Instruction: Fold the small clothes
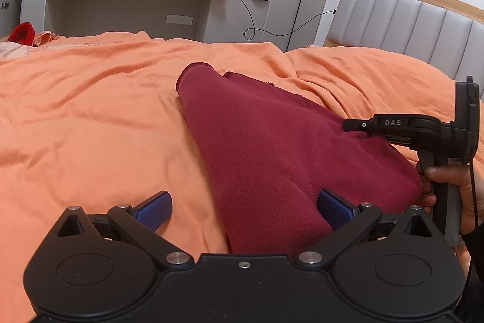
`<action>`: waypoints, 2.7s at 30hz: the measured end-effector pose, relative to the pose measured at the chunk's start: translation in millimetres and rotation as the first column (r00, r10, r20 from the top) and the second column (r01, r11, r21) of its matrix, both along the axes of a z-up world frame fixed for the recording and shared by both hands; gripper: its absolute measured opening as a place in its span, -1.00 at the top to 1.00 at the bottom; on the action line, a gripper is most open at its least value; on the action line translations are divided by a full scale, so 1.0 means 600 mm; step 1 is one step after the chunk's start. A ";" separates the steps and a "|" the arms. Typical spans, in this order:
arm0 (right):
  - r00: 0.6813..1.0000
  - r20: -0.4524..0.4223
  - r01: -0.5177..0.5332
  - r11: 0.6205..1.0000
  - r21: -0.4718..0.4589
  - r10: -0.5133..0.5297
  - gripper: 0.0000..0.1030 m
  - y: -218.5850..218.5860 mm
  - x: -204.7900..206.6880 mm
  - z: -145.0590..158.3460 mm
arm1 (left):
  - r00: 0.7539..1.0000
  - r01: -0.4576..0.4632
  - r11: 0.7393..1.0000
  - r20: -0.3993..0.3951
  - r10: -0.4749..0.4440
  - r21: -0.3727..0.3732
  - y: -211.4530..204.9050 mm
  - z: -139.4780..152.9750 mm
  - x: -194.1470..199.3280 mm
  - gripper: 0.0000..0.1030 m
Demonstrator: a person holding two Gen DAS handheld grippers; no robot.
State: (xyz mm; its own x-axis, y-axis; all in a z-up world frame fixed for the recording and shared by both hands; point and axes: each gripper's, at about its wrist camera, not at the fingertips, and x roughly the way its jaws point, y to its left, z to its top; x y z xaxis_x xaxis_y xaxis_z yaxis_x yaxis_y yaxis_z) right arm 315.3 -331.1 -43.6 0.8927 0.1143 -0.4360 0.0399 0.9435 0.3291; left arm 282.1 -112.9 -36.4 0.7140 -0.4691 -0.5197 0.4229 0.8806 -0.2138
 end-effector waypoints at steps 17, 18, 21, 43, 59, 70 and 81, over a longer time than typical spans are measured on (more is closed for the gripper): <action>0.996 -0.027 -0.077 0.985 0.155 0.082 -0.37 -0.016 -0.019 -0.017 | 1.000 -0.002 1.000 -0.021 0.002 -0.022 0.005 -0.006 0.010 -0.99; 0.997 -0.024 -0.072 0.987 0.141 0.076 -0.04 -0.009 -0.019 -0.015 | 1.000 -0.002 1.000 -0.021 0.001 -0.022 0.004 -0.006 0.010 -0.99; 0.997 -0.005 -0.070 0.991 0.113 0.072 0.27 0.003 -0.016 -0.007 | 1.000 -0.002 1.000 -0.022 0.001 -0.025 0.005 -0.007 0.011 -0.99; 0.999 -0.001 -0.034 0.961 0.275 0.035 -0.20 -0.068 -0.003 -0.016 | 1.000 -0.005 0.999 -0.020 0.004 -0.035 0.006 -0.010 0.010 -0.99; 0.989 -0.062 -0.117 0.970 0.213 0.133 -0.53 -0.014 0.023 -0.043 | 1.000 -0.002 0.999 -0.021 0.001 -0.048 0.010 -0.013 0.010 -0.99; 0.989 -0.042 -0.131 0.976 0.174 0.141 -0.02 0.004 0.024 -0.046 | 1.000 -0.002 0.999 -0.021 0.001 -0.048 0.010 -0.013 0.010 -0.99; 0.987 -0.047 -0.138 0.960 0.244 0.153 -0.06 -0.012 0.026 -0.056 | 0.998 0.035 0.985 -0.040 -0.042 -0.168 0.035 0.011 0.024 -0.99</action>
